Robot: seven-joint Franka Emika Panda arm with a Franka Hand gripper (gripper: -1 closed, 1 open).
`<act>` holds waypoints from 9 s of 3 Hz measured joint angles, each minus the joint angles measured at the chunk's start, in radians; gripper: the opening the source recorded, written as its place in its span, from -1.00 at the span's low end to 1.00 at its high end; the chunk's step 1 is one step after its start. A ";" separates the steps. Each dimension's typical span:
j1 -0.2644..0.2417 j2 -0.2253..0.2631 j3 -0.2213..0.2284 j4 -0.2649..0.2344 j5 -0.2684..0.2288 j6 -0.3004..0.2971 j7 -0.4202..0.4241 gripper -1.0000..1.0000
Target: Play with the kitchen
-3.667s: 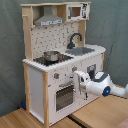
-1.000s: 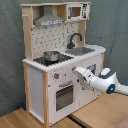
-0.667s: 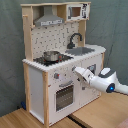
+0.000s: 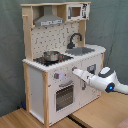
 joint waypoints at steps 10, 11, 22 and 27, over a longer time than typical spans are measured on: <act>0.001 0.006 -0.057 -0.104 0.212 0.193 -0.453 1.00; 0.075 0.006 -0.055 -0.107 0.212 0.119 -0.480 1.00; -0.020 0.147 -0.282 0.403 0.400 -0.528 -0.670 1.00; -0.240 0.305 -0.221 0.703 0.722 -0.761 -0.632 1.00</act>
